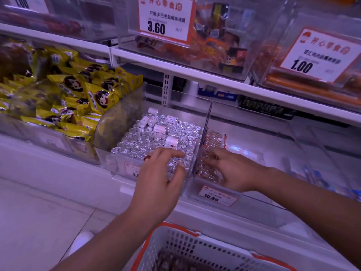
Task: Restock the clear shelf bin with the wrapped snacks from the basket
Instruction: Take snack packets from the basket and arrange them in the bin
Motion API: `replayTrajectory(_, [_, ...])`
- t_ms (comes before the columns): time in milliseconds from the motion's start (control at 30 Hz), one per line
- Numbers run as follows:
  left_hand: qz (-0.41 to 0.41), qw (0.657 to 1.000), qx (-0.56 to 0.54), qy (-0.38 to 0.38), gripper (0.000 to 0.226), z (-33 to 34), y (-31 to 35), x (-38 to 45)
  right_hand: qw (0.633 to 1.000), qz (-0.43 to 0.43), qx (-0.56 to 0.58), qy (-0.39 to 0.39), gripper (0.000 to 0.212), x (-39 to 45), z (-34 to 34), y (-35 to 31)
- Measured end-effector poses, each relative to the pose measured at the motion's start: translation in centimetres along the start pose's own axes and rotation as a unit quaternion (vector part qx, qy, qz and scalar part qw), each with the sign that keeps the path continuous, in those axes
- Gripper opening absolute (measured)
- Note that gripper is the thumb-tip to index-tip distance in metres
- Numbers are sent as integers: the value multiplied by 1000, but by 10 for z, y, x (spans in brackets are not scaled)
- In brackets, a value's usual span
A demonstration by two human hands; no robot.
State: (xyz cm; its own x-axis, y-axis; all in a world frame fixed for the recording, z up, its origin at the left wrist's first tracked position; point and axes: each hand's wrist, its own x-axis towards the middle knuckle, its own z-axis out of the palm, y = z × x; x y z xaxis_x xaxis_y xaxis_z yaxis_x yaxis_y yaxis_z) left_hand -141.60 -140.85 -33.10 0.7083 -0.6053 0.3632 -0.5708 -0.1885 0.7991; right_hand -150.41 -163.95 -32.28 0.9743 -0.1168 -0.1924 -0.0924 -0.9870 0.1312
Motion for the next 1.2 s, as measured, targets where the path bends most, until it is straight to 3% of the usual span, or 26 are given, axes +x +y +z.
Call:
replayTrajectory(100, [0, 1000, 3, -7, 22, 2, 2, 0, 1000, 3, -8, -13, 73, -8, 1, 3])
replayTrajectory(300, [-2, 1000, 20, -14, 24, 6, 10, -3, 1000, -22, -14, -1, 51, -4, 11, -2])
replayTrajectory(567, [10, 999, 45, -19, 22, 9, 13, -5, 998, -29, -26, 49, 54, -4, 24, 1])
replayTrajectory(667, [10, 998, 58, -22, 22, 11, 12, -6, 996, -11, -41, 72, 66, -2, 22, 4])
replayTrajectory(867, [6, 998, 54, -25, 23, 9, 13, -6, 999, -9, -30, 41, 78, 0, 35, 8])
replayTrajectory(1200, [9, 997, 74, -32, 24, 11, 11, -7, 997, 16, -38, -72, 76, 10, 41, 7])
